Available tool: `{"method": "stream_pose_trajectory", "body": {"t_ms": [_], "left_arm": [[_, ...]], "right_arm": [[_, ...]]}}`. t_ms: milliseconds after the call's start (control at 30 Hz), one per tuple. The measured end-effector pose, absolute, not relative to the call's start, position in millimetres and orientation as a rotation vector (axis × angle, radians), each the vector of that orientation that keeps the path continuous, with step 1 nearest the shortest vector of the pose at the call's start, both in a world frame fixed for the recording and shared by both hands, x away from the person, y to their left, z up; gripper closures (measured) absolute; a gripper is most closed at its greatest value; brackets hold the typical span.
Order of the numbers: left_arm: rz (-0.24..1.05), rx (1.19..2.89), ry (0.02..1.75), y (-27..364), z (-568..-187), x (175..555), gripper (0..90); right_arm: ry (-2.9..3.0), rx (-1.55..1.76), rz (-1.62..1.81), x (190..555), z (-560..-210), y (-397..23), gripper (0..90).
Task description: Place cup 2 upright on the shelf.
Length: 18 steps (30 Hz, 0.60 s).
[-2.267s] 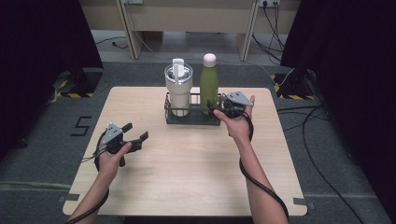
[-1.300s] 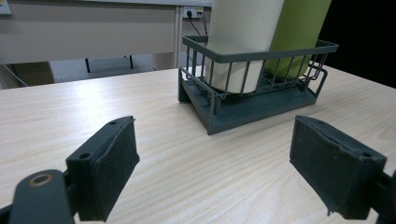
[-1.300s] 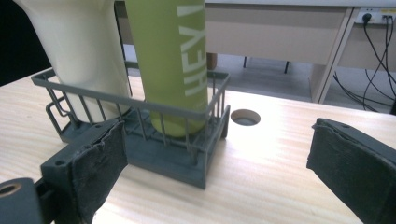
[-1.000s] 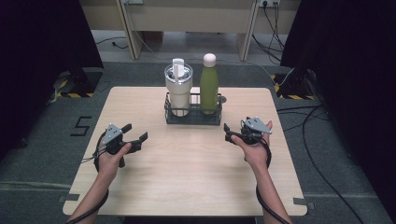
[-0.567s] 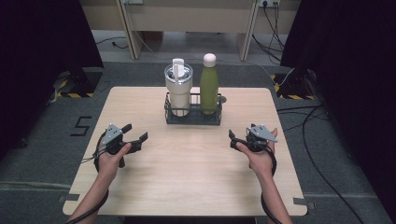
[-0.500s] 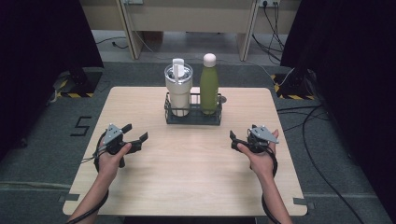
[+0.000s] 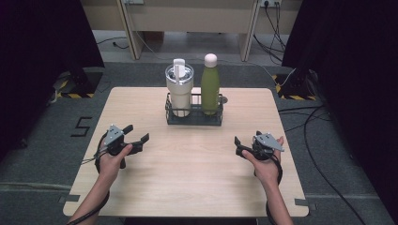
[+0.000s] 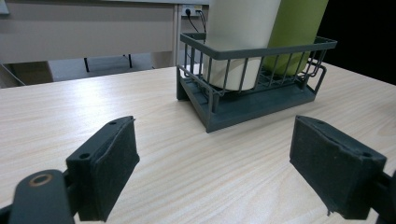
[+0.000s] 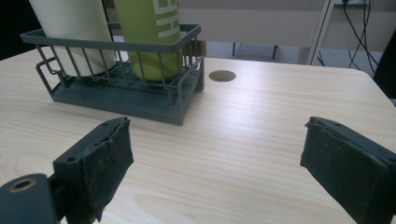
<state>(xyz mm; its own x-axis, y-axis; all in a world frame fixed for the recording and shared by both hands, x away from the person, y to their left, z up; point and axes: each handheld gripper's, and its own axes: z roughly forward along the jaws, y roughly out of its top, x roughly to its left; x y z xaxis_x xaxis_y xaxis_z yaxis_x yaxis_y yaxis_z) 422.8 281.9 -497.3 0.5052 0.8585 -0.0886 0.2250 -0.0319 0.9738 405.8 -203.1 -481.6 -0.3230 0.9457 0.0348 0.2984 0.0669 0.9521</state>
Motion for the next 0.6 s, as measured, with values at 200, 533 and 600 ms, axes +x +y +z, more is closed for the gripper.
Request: {"method": "stream_pose_trajectory", "body": {"t_ms": [200,533,600], "left_arm": [[0.660,1.562,0.958,279.9,-497.2,422.8,14.3],[0.652,1.558,0.948,276.6,-496.0,422.3,14.3],[0.646,1.553,0.948,275.6,-495.7,422.9,14.3]], "right_arm": [[1.692,1.252,1.275,404.1,-482.8,-205.2,9.3],[1.691,1.247,1.287,400.9,-481.4,-203.9,9.7],[1.692,1.245,1.287,400.8,-481.4,-204.3,8.9]]}}
